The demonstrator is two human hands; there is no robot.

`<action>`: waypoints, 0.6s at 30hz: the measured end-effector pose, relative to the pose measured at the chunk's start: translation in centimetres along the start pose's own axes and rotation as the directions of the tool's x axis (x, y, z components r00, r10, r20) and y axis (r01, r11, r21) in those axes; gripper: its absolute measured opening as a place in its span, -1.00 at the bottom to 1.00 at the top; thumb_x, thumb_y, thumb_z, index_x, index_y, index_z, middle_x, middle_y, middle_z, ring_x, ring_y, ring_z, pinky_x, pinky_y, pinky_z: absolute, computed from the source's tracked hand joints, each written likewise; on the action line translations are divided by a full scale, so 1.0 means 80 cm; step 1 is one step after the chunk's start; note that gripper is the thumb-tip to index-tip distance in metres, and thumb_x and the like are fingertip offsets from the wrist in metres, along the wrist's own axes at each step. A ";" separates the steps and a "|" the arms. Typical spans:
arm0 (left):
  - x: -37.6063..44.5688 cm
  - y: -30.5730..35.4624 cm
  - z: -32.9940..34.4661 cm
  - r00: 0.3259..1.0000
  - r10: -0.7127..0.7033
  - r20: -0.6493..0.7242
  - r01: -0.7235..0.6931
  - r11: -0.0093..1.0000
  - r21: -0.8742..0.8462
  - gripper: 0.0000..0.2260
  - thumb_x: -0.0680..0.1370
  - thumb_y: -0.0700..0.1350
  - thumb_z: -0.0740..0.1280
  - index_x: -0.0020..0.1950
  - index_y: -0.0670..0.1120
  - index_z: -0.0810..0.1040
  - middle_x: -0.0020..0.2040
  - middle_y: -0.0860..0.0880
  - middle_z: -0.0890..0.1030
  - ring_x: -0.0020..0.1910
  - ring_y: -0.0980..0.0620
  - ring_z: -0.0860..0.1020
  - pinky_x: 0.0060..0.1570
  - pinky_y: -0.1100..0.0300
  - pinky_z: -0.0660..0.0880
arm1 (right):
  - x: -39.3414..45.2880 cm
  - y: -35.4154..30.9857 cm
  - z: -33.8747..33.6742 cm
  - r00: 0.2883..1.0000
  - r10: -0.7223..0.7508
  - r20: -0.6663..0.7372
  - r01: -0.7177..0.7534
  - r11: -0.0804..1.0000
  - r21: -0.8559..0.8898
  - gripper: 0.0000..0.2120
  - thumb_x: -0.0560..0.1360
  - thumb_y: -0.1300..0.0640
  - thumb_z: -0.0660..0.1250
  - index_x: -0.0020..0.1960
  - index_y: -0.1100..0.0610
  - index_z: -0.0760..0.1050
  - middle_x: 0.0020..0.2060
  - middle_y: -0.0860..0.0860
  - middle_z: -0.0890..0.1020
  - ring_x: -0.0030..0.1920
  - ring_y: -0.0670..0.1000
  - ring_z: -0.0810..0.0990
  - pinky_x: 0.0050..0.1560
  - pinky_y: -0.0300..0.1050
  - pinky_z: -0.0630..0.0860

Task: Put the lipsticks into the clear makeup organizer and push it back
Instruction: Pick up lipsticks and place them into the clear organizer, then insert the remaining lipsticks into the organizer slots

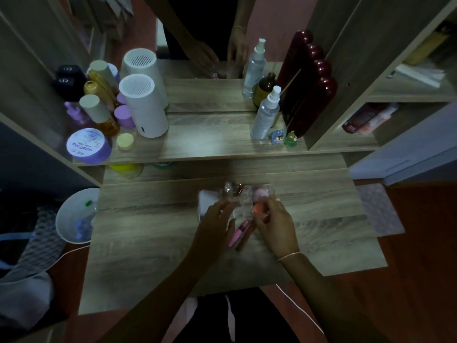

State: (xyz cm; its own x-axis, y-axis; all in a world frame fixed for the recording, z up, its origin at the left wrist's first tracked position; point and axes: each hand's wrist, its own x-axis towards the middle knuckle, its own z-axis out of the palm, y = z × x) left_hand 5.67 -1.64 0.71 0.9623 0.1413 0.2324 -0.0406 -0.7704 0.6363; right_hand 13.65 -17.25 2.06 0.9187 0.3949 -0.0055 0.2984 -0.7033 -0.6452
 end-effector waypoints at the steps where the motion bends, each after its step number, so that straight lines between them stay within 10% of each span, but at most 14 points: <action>1: -0.005 0.002 0.005 0.999 -0.001 0.036 0.002 1.000 -0.006 -0.68 0.47 -0.22 0.33 0.23 -0.20 0.50 0.14 -0.26 0.58 0.08 -0.18 0.58 0.01 -0.04 0.60 | -0.008 0.006 0.000 1.000 0.023 0.003 -0.023 1.000 -0.016 -0.74 0.47 0.15 0.37 0.15 0.09 0.48 0.01 0.09 0.60 -0.02 0.08 0.59 -0.04 -0.09 0.52; 9: -0.025 0.001 0.055 0.966 -0.090 0.241 0.088 0.996 0.019 -0.71 0.58 -0.20 0.24 0.30 -0.16 0.50 0.07 -0.23 0.57 -0.01 -0.16 0.55 -0.05 0.07 0.48 | -0.054 0.067 -0.010 0.970 0.236 -0.060 -0.240 0.969 -0.064 -0.88 0.44 0.13 0.39 -0.07 0.15 0.54 -0.18 0.16 0.60 -0.19 0.18 0.60 -0.16 -0.07 0.47; 18: -0.016 0.006 0.067 0.926 -0.237 0.293 0.228 0.972 0.064 -0.70 0.58 -0.12 0.23 0.28 -0.18 0.49 0.08 -0.27 0.56 -0.02 -0.21 0.54 -0.09 -0.02 0.50 | -0.079 0.115 0.001 0.926 0.348 0.147 -0.346 0.937 -0.044 -0.38 0.32 -0.03 0.53 0.29 0.10 0.41 0.15 0.13 0.52 0.12 0.11 0.53 0.14 0.04 0.53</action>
State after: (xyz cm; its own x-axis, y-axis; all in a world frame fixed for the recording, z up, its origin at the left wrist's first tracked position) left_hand 5.86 -5.53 -3.19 0.9799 0.1311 -0.1507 0.1971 -0.7564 0.6237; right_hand 10.62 -26.19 -3.90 0.9163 0.2075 -0.3424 -0.0264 -0.8220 -0.5688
